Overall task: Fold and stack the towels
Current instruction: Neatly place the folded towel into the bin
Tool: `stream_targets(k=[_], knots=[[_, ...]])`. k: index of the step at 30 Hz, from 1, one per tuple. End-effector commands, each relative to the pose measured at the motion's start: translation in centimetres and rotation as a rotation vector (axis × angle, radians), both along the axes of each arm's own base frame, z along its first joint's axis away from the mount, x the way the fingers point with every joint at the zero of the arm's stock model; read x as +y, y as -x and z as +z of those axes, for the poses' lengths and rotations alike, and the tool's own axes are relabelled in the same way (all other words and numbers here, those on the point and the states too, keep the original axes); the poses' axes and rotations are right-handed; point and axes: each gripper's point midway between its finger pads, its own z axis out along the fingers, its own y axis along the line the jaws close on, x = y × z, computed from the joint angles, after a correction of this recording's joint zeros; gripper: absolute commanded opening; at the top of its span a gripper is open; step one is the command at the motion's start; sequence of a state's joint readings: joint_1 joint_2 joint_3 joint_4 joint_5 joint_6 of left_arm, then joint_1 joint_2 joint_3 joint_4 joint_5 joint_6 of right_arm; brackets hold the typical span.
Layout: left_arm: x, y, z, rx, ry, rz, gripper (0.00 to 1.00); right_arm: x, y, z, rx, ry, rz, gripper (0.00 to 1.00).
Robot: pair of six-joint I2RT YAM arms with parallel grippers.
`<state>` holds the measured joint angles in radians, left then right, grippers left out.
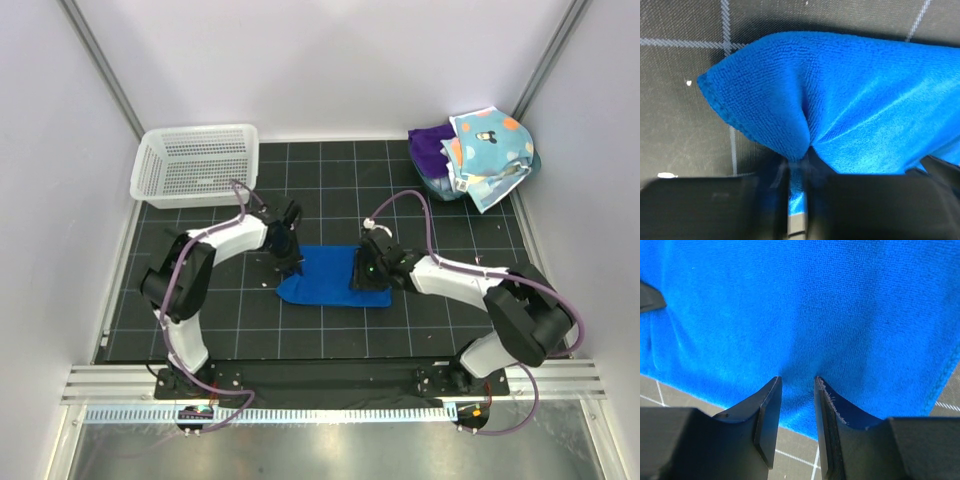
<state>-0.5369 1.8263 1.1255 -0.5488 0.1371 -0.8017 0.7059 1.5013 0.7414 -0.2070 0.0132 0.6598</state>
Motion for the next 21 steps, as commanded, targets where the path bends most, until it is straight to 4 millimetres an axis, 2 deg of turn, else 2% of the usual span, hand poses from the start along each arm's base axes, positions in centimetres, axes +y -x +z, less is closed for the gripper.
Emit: stream_targets(k=[1,2,3,4,5,6,7,8,9,10,11,12,13,14,15,16,17,18,19,21], knots=[[3.9,-0.9,-2.6,-0.004,-0.272,0.006,0.01,0.6,-0.5,3.0,-0.07,-0.041,0.024,0.39],[4.3,-1.3,-2.4,0.004,-0.316,0.004,0.0,0.6,-0.5,3.6,-0.079,-0.045,0.028,0.39],[4.5,-2.2,-1.8,-0.013,-0.342,-0.001,0.0,0.9,-0.9,5.3,-0.112,-0.067,0.035,0.39],[4.2,-5.0,-0.1,-0.093,-0.371,0.019,0.0,0.6,-0.7,5.8,-0.111,-0.059,0.039,0.39],[4.8,-5.2,-0.3,-0.069,-0.426,0.01,0.0,0.6,-0.8,6.7,-0.129,-0.065,0.042,0.39],[5.1,-6.3,0.1,-0.085,-0.467,-0.003,0.0,0.7,-1.2,8.3,-0.164,-0.078,0.04,0.4],[4.9,-7.7,0.9,-0.112,-0.495,-0.008,0.0,0.4,-1.0,8.8,-0.166,-0.066,0.049,0.4],[4.7,-10.9,3.6,-0.206,-0.535,0.019,0.0,0.3,-1.0,9.5,-0.178,-0.066,0.051,0.4],[5.5,-11.4,2.9,-0.175,-0.617,-0.013,0.0,0.3,-1.4,10.8,-0.208,-0.077,0.047,0.4],[5.8,-12.5,3.6,-0.191,-0.664,-0.017,0.0,0.1,-1.2,11.1,-0.208,-0.068,0.053,0.4],[4.9,-15.8,6.7,-0.29,-0.666,0.017,0.0,0.0,-1.2,11.5,-0.215,-0.071,0.054,0.4],[6.3,-16.3,5.7,-0.258,-0.776,-0.008,0.0,0.1,-1.2,11.9,-0.221,-0.073,0.058,0.4],[6.6,-17.4,6.0,-0.269,-0.821,-0.026,0.0,0.0,-0.9,12.0,-0.216,-0.074,0.064,0.4],[6.1,-20.4,9.7,-0.376,-0.796,0.029,0.0,0.0,-0.7,12.1,-0.214,-0.077,0.068,0.4],[7.1,-21.0,8.1,-0.344,-0.861,0.009,0.0,-0.2,-0.5,11.9,-0.208,-0.072,0.071,0.4],[7.3,-22.2,9.1,-0.377,-0.861,0.011,0.0,-0.2,-0.3,11.9,-0.205,-0.077,0.076,0.4],[8.5,-23.4,9.8,-0.399,-0.856,0.052,0.0,-0.4,-0.1,11.7,-0.199,-0.072,0.079,0.4],[9.1,-23.9,9.7,-0.404,-0.851,0.069,0.0,-0.5,0.1,11.4,-0.19,-0.066,0.081,0.4],[9.3,-25.0,10.6,-0.449,-0.819,0.111,0.0,-0.7,0.4,11.1,-0.177,-0.056,0.088,0.4],[11.1,-25.7,11.0,-0.463,-0.818,0.155,0.0,-1.0,0.6,10.8,-0.171,-0.043,0.09,0.4]])
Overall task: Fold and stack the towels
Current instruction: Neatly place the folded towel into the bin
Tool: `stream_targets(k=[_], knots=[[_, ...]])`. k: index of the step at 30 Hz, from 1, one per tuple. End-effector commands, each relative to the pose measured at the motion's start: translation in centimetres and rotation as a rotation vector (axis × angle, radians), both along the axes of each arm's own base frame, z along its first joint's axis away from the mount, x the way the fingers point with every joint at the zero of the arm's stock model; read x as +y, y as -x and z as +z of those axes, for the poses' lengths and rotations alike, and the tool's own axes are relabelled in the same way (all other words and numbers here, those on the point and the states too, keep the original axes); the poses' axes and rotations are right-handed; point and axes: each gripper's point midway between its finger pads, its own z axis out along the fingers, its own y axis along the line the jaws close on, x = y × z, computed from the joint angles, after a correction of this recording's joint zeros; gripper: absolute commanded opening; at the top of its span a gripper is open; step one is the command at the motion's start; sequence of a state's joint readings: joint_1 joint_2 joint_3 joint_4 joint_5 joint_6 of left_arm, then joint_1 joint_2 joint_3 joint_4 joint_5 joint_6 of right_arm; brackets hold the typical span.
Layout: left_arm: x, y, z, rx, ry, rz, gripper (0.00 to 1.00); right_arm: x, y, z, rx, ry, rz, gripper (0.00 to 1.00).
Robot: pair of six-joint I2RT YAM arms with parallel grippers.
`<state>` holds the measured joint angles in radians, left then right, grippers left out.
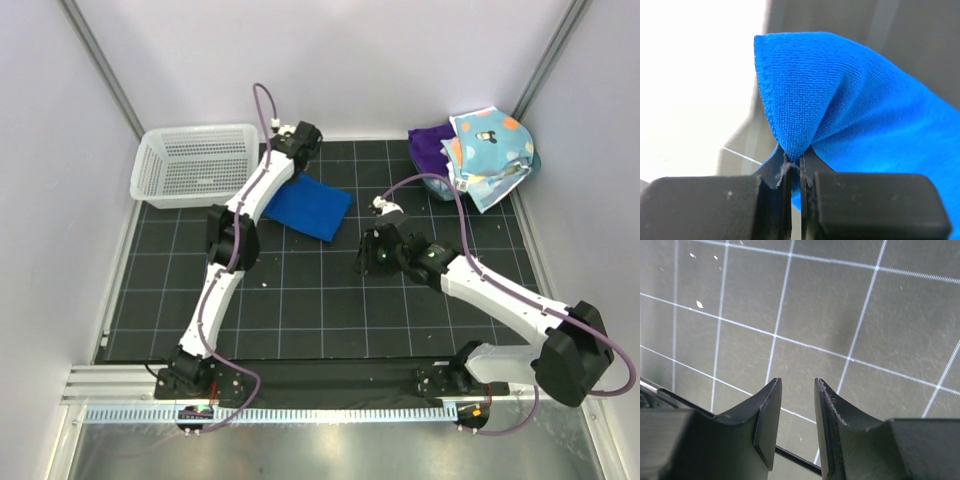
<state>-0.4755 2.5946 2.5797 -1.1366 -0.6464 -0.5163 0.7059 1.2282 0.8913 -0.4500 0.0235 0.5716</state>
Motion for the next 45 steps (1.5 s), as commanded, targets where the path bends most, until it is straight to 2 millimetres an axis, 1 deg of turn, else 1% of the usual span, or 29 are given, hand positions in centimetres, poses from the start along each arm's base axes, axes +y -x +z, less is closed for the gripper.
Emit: stream_targets(k=[1,2,3,4,5,6,8,9,10,12,15,19,21,23,24,26,27,29,30,33,34,37,38,39,40,41,42,43,45], knots=[[5.8,-1.3,4.2,-0.087,-0.113,0.086,0.0,-0.6,0.8,-0.1,0.005,0.031,0.026,0.4],[5.8,-2.0,5.2,-0.119,-0.118,0.069,0.0,-0.6,0.9,-0.3,0.009,0.033,0.029,0.4],[5.8,-2.5,5.7,-0.134,-0.118,0.061,0.0,-0.5,0.9,-0.3,0.009,0.036,0.035,0.4],[5.5,-3.1,7.1,-0.173,-0.106,0.052,0.0,-0.4,0.7,-0.3,0.006,0.032,0.036,0.4],[5.3,-3.6,7.8,-0.195,-0.099,0.042,0.0,-0.3,0.6,-0.5,0.009,0.038,0.039,0.4],[5.0,-3.8,8.7,-0.215,-0.089,0.024,0.0,-0.3,0.4,-0.8,0.016,0.049,0.037,0.4],[4.1,-4.1,9.8,-0.248,-0.085,-0.005,0.0,-0.1,0.2,-1.2,0.023,0.06,0.041,0.4],[4.1,-4.4,11.2,-0.284,-0.087,-0.012,0.0,0.0,0.1,-1.8,0.034,0.07,0.039,0.4],[4.1,-4.5,11.7,-0.296,-0.088,-0.018,0.0,0.1,0.0,-2.0,0.038,0.073,0.04,0.4],[3.9,-4.9,13.3,-0.338,-0.08,-0.034,0.0,0.1,0.1,-2.6,0.05,0.072,0.037,0.39],[4.0,-5.5,14.9,-0.387,-0.067,-0.035,0.0,0.1,0.1,-3.1,0.059,0.076,0.032,0.4],[5.1,-6.0,16.5,-0.428,-0.043,-0.02,0.0,-0.2,0.1,-3.4,0.065,0.091,0.023,0.4],[5.9,-6.2,17.1,-0.441,-0.037,-0.008,0.0,-0.4,0.2,-3.6,0.07,0.101,0.021,0.39],[6.8,-6.2,18.2,-0.46,-0.021,-0.001,0.0,-0.5,0.3,-3.9,0.075,0.107,0.016,0.4],[7.7,-6.3,18.5,-0.463,-0.018,0.014,0.0,-0.7,0.4,-4.2,0.08,0.114,0.016,0.4],[8.6,-6.1,19.1,-0.464,-0.001,0.019,0.0,-0.7,0.4,-4.4,0.082,0.118,0.015,0.4],[9.6,-6.1,19.3,-0.463,-0.002,0.034,0.0,-0.8,0.5,-4.7,0.091,0.122,0.013,0.39],[10.8,-5.8,19.5,-0.454,-0.006,0.051,0.0,-0.8,0.6,-5.0,0.099,0.126,0.01,0.39],[11.9,-5.9,19.5,-0.453,-0.008,0.067,0.0,-0.8,0.6,-5.2,0.103,0.129,0.012,0.39],[13.5,-5.7,19.3,-0.44,-0.013,0.089,0.0,-0.9,0.7,-5.5,0.113,0.134,0.011,0.39],[14.8,-5.7,19.3,-0.438,-0.019,0.109,0.0,-0.9,0.7,-5.6,0.115,0.136,0.012,0.39],[16.5,-5.7,19.0,-0.426,-0.029,0.132,0.0,-0.9,0.8,-5.8,0.12,0.14,0.012,0.39],[17.5,-5.7,18.6,-0.416,-0.034,0.144,0.0,-0.9,0.8,-5.9,0.124,0.139,0.01,0.39],[17.9,-5.8,18.6,-0.419,-0.034,0.148,0.0,-0.9,0.8,-5.9,0.125,0.139,0.009,0.39],[18.9,-5.9,18.3,-0.411,-0.045,0.157,0.0,-0.9,0.9,-5.9,0.126,0.139,0.01,0.39],[19.3,-5.8,18.1,-0.404,-0.05,0.16,0.0,-1.0,0.9,-6.0,0.127,0.14,0.011,0.39],[19.7,-5.8,17.3,-0.385,-0.059,0.162,0.0,-0.9,0.9,-6.0,0.125,0.14,0.012,0.39],[20.1,-6.0,17.2,-0.386,-0.066,0.162,0.0,-1.0,0.9,-6.1,0.129,0.142,0.011,0.39],[21.2,-5.9,16.1,-0.363,-0.092,0.176,0.0,-0.9,0.9,-6.1,0.129,0.141,0.014,0.39]])
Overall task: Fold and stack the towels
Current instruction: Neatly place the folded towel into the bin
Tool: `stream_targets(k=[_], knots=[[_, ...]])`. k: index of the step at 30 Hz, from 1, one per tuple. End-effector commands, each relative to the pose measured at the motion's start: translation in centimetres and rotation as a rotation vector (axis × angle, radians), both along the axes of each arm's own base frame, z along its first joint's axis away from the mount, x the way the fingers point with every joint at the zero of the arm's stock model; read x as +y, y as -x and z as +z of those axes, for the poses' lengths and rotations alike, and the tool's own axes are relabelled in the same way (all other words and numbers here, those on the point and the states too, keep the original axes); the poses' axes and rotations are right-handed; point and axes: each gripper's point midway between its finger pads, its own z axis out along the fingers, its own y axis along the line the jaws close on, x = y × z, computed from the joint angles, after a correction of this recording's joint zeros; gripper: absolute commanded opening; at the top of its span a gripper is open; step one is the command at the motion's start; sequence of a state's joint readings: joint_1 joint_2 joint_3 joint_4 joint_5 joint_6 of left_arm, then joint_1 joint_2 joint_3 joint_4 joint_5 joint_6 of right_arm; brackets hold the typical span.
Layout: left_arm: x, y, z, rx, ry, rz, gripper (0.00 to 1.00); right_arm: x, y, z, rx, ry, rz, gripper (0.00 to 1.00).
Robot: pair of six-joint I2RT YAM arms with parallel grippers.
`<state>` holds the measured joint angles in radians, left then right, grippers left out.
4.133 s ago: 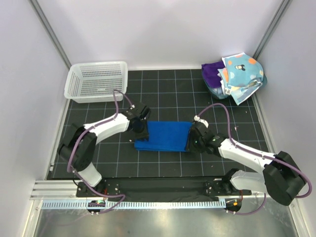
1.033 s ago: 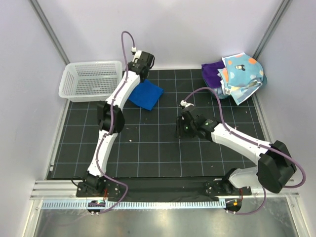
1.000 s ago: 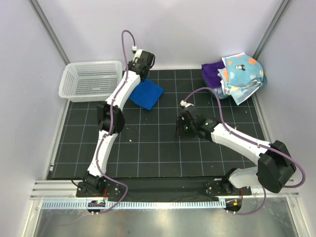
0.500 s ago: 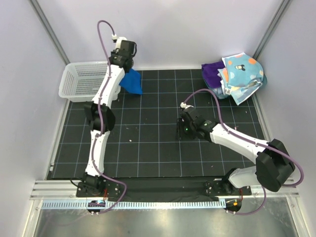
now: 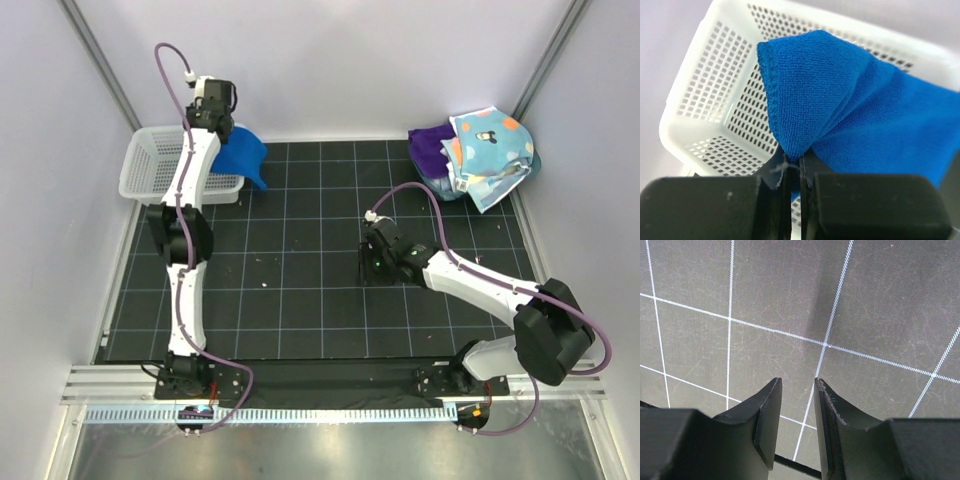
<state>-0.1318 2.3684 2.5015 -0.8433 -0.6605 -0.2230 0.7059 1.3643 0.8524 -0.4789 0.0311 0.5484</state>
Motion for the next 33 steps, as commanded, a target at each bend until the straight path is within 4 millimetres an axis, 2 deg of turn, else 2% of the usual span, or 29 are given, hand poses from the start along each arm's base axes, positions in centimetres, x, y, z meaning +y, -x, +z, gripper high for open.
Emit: stream_targets(k=[1,4,9,12,13,14,16,21,27,33], knots=[[2.0,0.0,2.8,-0.07,-0.036,0.021,0.0,0.4,-0.3,0.0,-0.013,-0.008,0.002,0.39],[3.1,-0.1,1.8,-0.045,-0.075,0.037,0.0,0.4,-0.3,-0.4,-0.004,0.0,0.003,0.39],[3.6,-0.4,2.1,-0.066,-0.125,0.039,0.0,0.3,-0.2,-0.9,0.008,0.005,0.0,0.39],[3.5,-0.4,1.9,-0.07,-0.145,0.039,0.0,0.4,-0.2,-1.1,0.012,0.0,-0.004,0.39],[3.1,-0.1,0.5,-0.038,-0.168,0.032,0.0,0.5,-0.1,-1.1,0.012,-0.003,-0.003,0.39],[3.1,-0.3,1.4,-0.079,-0.191,0.049,0.0,0.6,-0.1,-1.1,0.014,-0.005,-0.002,0.39],[2.7,-0.4,0.9,-0.063,-0.219,0.039,0.0,0.6,-0.2,-1.1,0.015,-0.004,-0.003,0.39],[3.5,-0.9,-0.6,-0.036,-0.248,0.053,0.0,0.4,0.1,-1.3,0.023,0.006,-0.005,0.39],[4.6,-1.8,-1.0,-0.033,-0.277,0.051,0.0,0.3,0.1,-1.5,0.028,0.014,-0.002,0.39],[6.0,-2.2,-2.4,0.0,-0.291,0.04,0.0,0.3,0.1,-1.8,0.034,0.024,0.0,0.39]])
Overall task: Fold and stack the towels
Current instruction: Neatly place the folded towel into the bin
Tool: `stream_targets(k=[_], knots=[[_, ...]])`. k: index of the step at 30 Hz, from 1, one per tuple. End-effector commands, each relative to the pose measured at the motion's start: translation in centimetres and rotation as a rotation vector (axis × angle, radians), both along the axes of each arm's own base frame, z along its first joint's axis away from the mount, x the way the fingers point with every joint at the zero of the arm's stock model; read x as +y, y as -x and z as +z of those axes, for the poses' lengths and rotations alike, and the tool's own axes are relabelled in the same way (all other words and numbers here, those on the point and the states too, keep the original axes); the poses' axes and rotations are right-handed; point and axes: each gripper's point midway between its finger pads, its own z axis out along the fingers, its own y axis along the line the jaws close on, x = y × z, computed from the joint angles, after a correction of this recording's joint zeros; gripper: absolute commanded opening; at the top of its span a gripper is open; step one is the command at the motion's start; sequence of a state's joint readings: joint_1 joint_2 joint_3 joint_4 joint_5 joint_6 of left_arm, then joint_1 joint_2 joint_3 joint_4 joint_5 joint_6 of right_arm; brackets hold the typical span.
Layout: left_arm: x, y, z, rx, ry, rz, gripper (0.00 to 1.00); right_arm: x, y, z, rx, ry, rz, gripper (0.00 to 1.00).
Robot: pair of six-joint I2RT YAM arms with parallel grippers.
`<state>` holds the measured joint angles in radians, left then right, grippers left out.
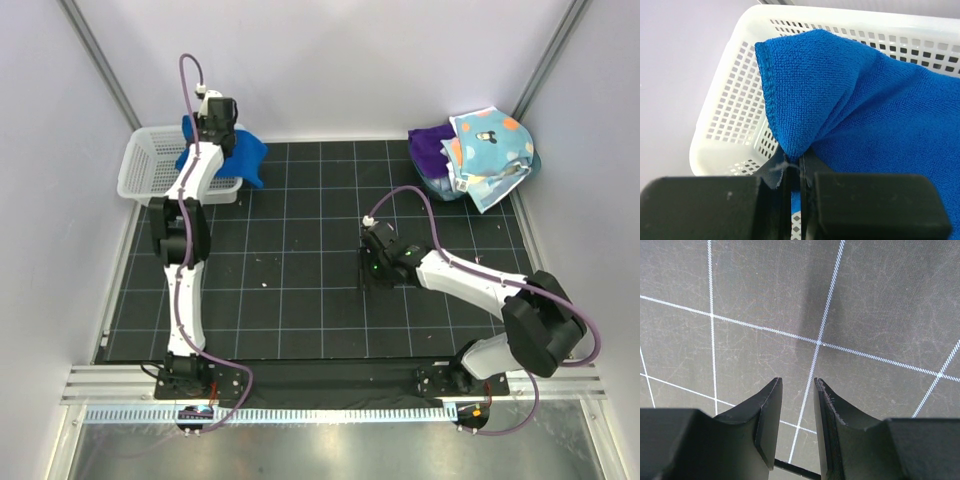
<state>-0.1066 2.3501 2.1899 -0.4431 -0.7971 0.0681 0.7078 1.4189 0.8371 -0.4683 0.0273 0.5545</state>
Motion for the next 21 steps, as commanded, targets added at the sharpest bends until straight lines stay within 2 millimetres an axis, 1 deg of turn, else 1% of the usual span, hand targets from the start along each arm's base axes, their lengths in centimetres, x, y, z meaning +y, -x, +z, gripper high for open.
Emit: stream_targets(k=[1,5,14,18,20,21], knots=[[2.1,-0.9,1.5,-0.056,-0.031,0.028,0.0,0.5,-0.4,0.2,-0.014,-0.008,0.002,0.39],[2.9,-1.0,0.5,-0.04,-0.033,0.025,0.0,0.6,-0.4,0.1,-0.009,-0.003,0.007,0.39],[5.2,-1.1,-0.4,-0.039,-0.028,0.05,0.0,0.4,-0.2,-0.3,0.001,0.019,0.012,0.39],[6.0,-1.2,-0.7,-0.037,-0.024,0.055,0.0,0.4,-0.3,-0.5,0.003,0.026,0.014,0.39],[5.9,-1.3,-0.7,-0.041,-0.023,0.051,0.0,0.4,-0.3,-0.5,0.006,0.03,0.014,0.39],[6.4,-1.3,-0.7,-0.042,-0.02,0.056,0.0,0.4,-0.3,-0.6,0.006,0.032,0.015,0.39]])
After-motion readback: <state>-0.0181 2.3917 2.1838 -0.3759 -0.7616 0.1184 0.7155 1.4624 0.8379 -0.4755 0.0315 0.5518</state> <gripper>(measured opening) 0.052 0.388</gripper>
